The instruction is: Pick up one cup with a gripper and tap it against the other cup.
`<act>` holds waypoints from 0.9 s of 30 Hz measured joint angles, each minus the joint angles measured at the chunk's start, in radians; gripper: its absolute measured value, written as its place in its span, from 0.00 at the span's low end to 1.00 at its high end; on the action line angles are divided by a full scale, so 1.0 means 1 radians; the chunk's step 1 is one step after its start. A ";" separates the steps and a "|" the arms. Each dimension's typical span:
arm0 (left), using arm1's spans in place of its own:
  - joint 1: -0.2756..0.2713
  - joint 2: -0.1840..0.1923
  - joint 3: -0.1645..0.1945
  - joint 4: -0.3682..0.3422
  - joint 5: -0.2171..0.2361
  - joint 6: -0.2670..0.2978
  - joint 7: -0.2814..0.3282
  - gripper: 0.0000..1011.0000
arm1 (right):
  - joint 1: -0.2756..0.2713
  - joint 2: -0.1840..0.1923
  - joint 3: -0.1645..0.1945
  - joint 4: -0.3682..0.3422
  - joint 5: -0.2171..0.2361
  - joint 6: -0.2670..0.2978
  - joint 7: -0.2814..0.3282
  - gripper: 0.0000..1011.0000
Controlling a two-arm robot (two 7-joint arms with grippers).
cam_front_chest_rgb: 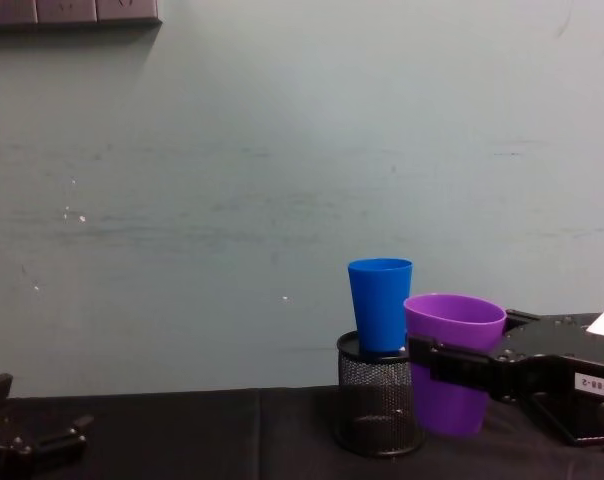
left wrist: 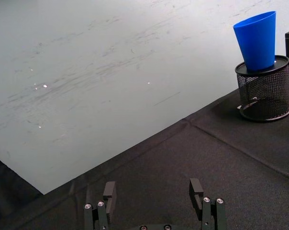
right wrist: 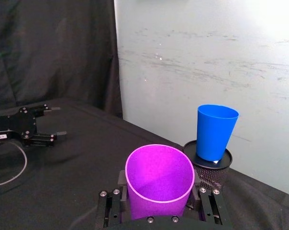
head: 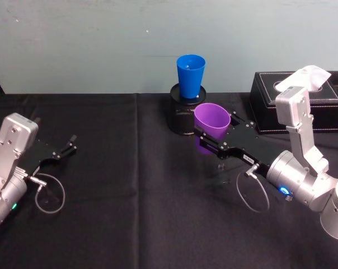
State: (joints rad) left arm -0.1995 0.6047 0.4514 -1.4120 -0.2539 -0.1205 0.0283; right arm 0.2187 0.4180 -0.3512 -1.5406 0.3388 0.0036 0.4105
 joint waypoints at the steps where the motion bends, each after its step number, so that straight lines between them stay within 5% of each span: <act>1: 0.000 0.000 0.000 0.000 0.000 0.000 0.000 0.99 | 0.000 0.000 0.000 0.000 0.000 0.000 0.000 0.73; 27: 0.000 0.000 0.000 0.000 0.000 0.000 0.000 0.99 | 0.005 -0.002 -0.002 0.004 -0.002 0.002 0.001 0.73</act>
State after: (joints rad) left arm -0.1995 0.6047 0.4514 -1.4120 -0.2539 -0.1205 0.0283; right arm 0.2237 0.4158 -0.3527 -1.5362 0.3370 0.0060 0.4112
